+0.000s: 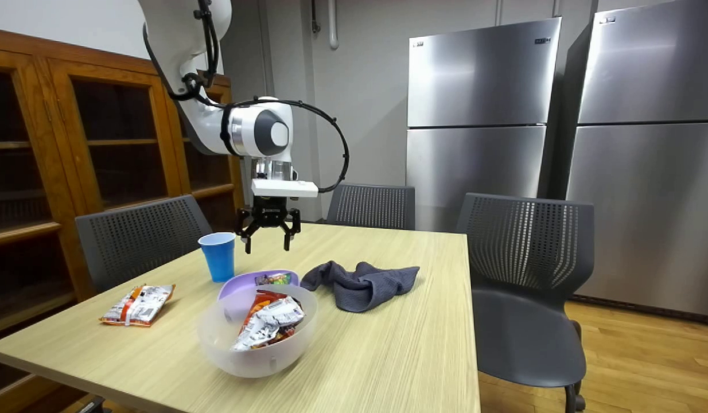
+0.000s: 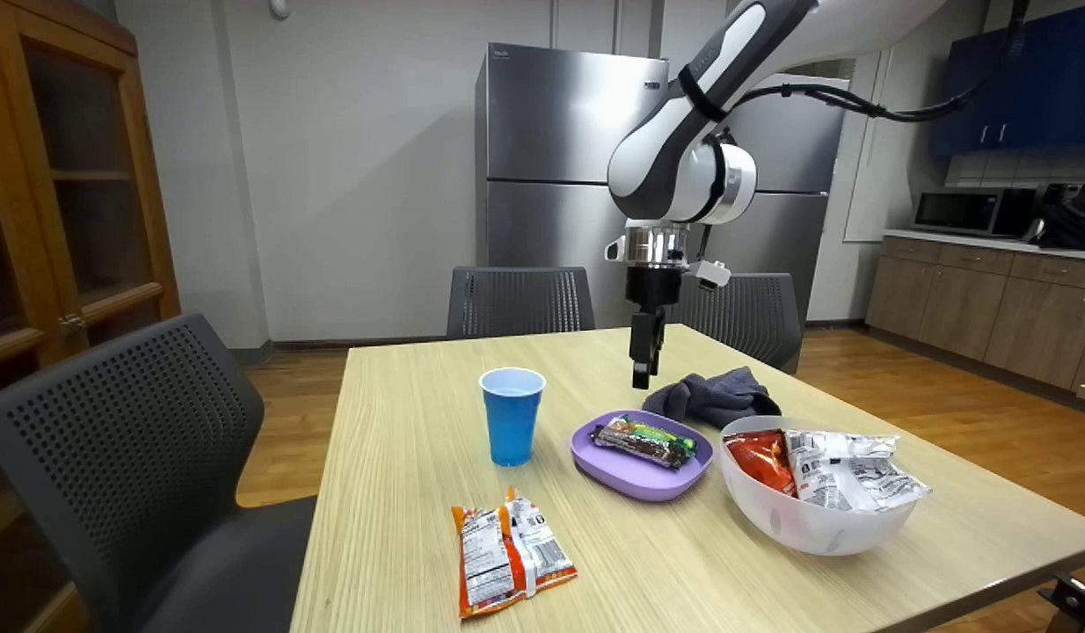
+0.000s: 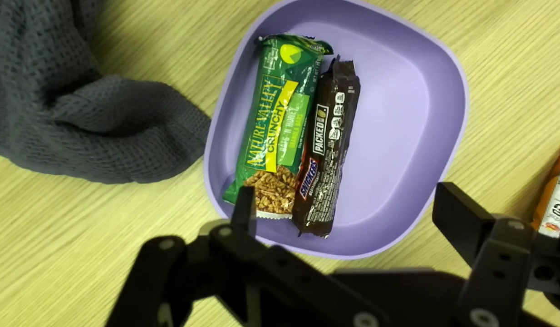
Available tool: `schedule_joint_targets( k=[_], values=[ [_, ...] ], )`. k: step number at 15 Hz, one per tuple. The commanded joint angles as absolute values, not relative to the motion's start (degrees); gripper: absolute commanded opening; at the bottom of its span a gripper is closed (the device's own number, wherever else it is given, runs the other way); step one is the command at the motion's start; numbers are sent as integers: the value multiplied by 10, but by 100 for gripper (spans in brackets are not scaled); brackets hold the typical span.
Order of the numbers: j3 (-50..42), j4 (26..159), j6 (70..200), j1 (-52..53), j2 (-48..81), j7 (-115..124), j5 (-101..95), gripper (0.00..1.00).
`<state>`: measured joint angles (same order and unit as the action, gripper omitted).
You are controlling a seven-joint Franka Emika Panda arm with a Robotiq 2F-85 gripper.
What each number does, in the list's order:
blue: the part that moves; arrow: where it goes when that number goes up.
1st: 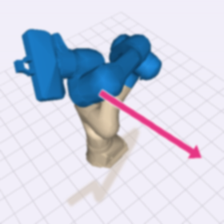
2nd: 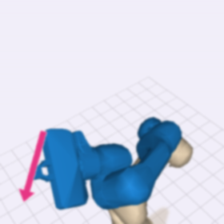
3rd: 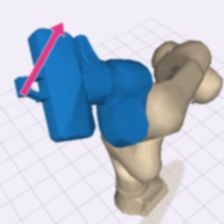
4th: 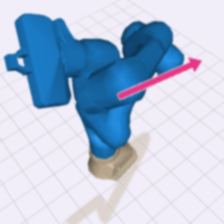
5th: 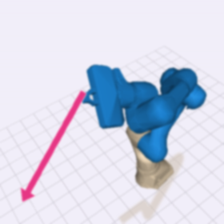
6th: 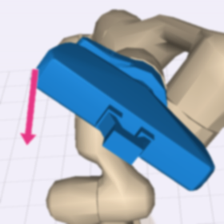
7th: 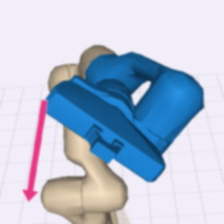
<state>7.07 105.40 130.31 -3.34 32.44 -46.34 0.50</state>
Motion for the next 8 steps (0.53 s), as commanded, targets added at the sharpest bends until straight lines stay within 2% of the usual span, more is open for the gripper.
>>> schedule_joint_targets(
  k=[1, 8],
  values=[
    [74, 1053, 1302, -36, 325, -462, 3, 100],
    [72, 1099, 1329, -34, 293, -455, -2, 100]
  ],
)
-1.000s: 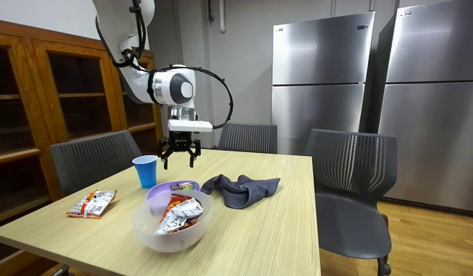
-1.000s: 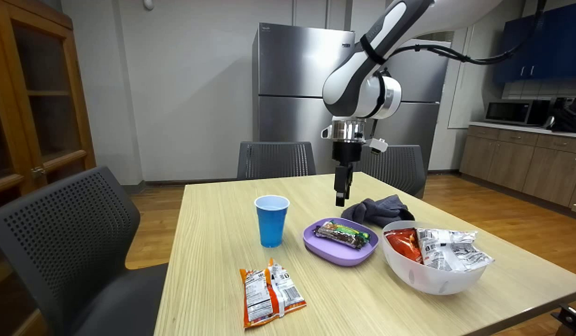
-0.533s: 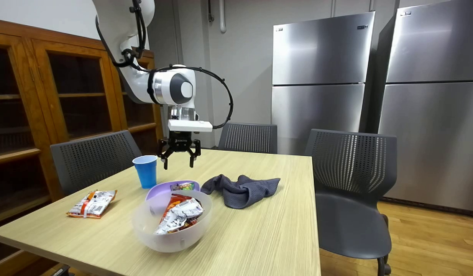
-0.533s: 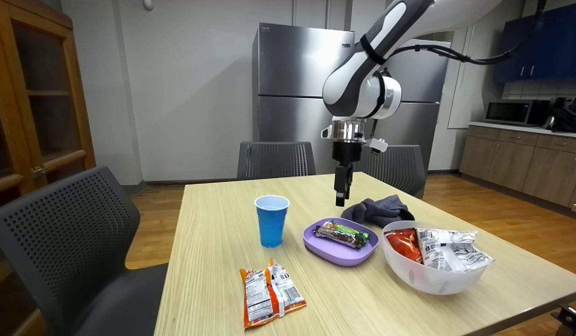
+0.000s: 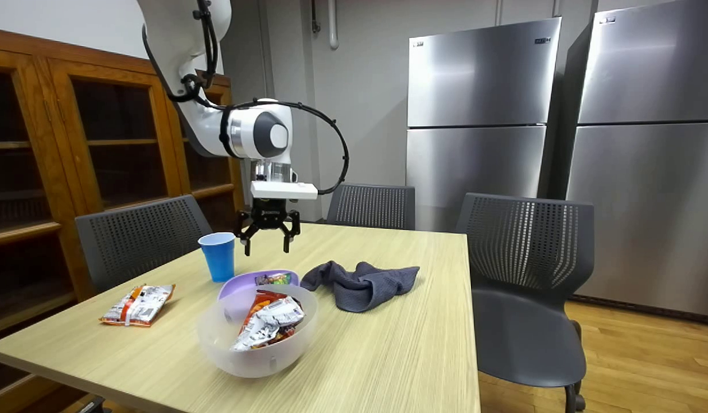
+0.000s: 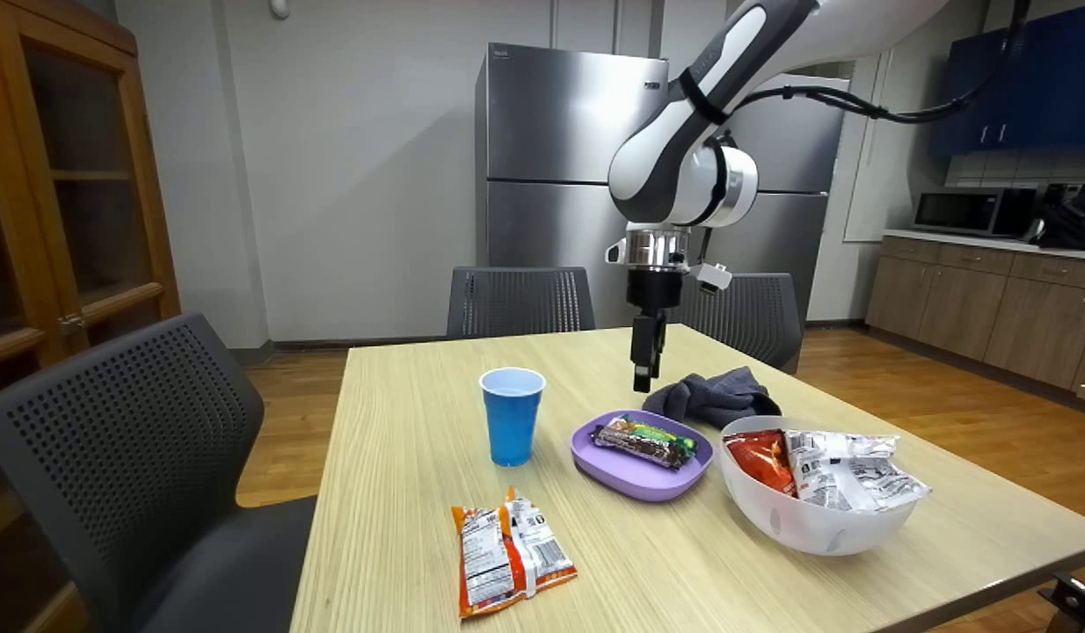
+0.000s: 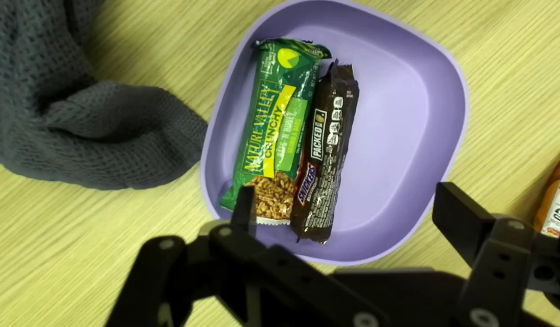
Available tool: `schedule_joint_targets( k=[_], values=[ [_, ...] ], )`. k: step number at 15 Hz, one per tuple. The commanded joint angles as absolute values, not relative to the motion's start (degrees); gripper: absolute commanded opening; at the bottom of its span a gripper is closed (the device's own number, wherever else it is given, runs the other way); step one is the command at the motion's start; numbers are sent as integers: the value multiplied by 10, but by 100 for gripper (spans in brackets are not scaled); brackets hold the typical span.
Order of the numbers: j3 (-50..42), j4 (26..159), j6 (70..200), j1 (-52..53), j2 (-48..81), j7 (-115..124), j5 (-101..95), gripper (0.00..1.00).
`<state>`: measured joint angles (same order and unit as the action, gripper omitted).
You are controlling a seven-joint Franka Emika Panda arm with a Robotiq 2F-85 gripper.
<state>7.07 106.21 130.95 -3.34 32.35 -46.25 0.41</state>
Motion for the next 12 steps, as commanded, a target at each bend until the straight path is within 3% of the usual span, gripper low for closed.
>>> schedule_joint_targets(
  k=[1, 12],
  values=[
    [73, 1110, 1338, -35, 285, -453, 0, 100],
    [78, 1206, 1395, -3, 192, -324, 7, 100]
  ],
)
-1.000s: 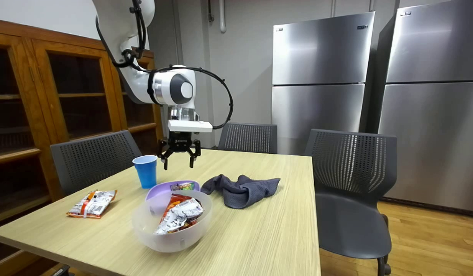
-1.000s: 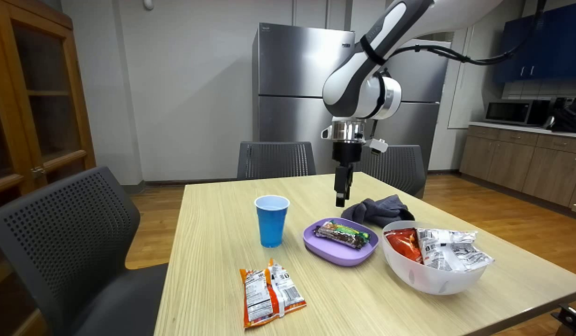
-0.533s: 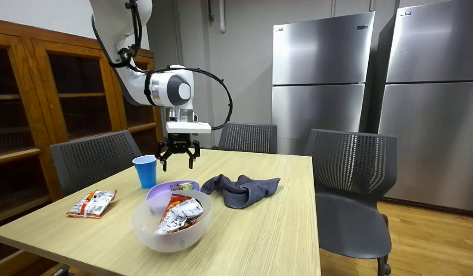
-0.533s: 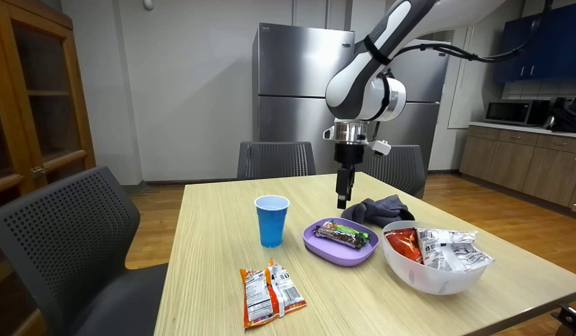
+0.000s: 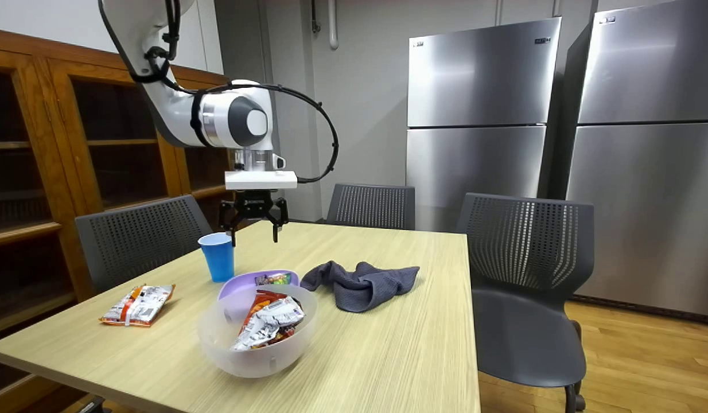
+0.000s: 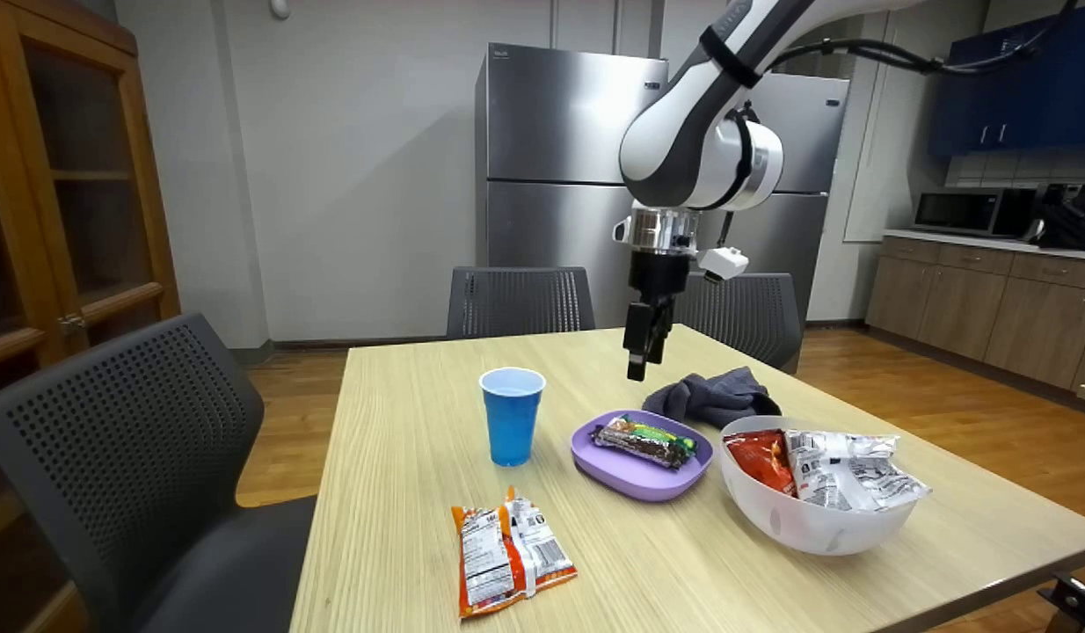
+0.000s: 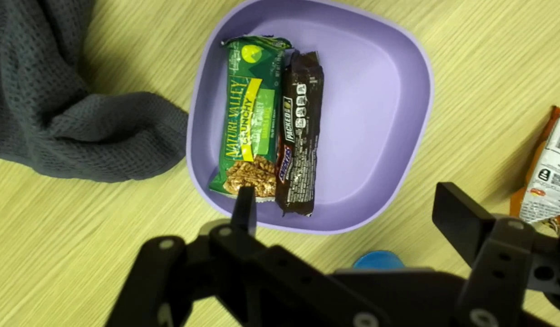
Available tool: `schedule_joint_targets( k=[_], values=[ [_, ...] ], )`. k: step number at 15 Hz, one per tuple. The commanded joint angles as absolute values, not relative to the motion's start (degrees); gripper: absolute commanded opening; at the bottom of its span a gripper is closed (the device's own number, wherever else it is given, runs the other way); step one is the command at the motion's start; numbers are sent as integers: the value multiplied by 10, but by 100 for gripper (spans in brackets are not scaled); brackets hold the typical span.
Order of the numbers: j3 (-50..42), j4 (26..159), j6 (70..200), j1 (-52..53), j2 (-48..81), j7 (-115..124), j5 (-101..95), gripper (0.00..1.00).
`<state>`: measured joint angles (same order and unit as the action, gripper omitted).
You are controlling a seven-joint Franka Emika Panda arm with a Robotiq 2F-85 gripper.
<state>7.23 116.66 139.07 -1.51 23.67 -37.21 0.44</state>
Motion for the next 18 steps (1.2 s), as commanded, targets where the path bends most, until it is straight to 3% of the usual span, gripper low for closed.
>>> schedule_joint_targets(
  k=[1, 18],
  values=[
    [79, 1212, 1394, 1, 183, -308, 5, 100],
    [144, 1254, 1374, 39, 172, -289, 73, 100]
  ],
)
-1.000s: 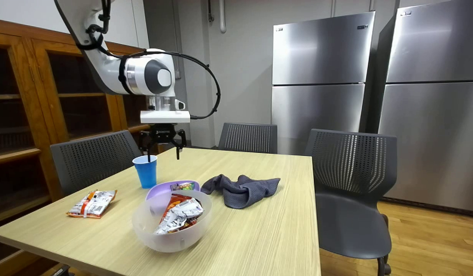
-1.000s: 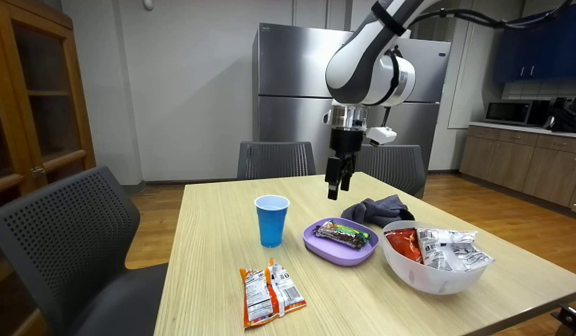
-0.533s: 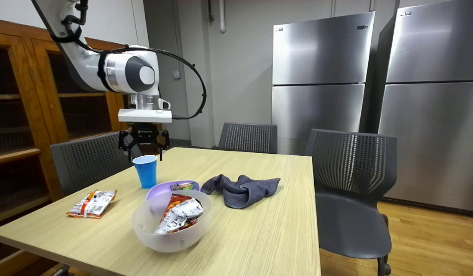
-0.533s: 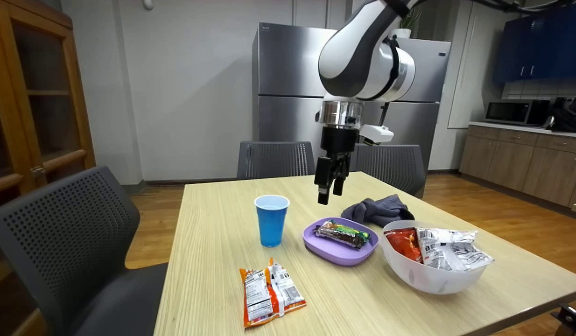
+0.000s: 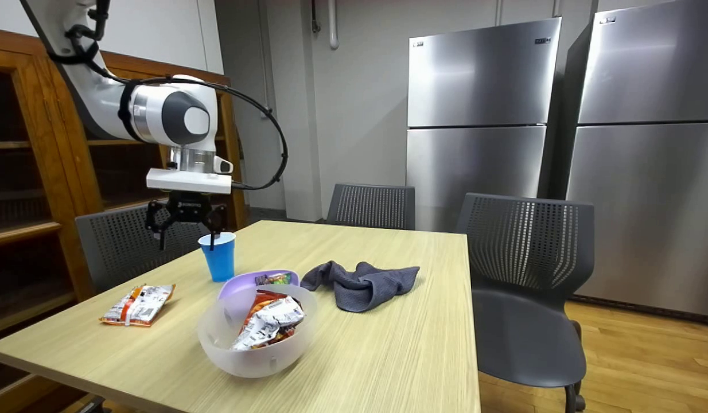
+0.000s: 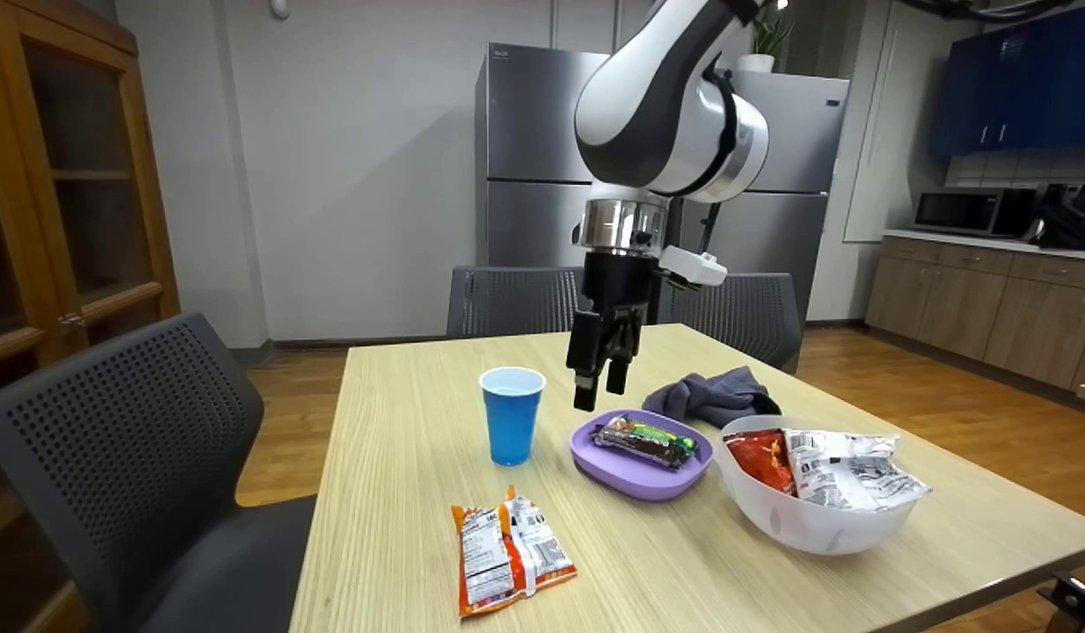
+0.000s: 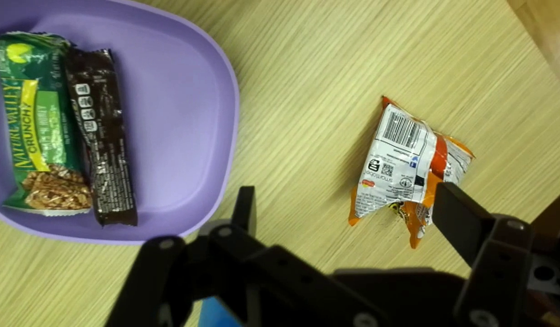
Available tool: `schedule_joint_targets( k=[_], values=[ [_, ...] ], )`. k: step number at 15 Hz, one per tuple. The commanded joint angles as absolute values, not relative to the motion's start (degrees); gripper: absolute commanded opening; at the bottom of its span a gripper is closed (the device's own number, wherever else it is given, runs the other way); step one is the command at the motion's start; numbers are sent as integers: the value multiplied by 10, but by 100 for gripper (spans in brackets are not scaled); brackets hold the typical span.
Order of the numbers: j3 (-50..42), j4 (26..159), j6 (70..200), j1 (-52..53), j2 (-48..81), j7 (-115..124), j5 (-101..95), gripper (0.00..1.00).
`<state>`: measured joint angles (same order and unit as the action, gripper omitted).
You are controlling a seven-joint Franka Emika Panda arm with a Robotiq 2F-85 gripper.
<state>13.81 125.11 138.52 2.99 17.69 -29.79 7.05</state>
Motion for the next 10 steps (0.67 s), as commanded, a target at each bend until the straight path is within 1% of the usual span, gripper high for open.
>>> schedule_joint_targets(
  k=[1, 10],
  values=[
    [145, 1252, 1375, 43, 177, -289, 69, 100],
    [150, 1250, 1415, 85, 220, -319, -41, 100]
  ],
)
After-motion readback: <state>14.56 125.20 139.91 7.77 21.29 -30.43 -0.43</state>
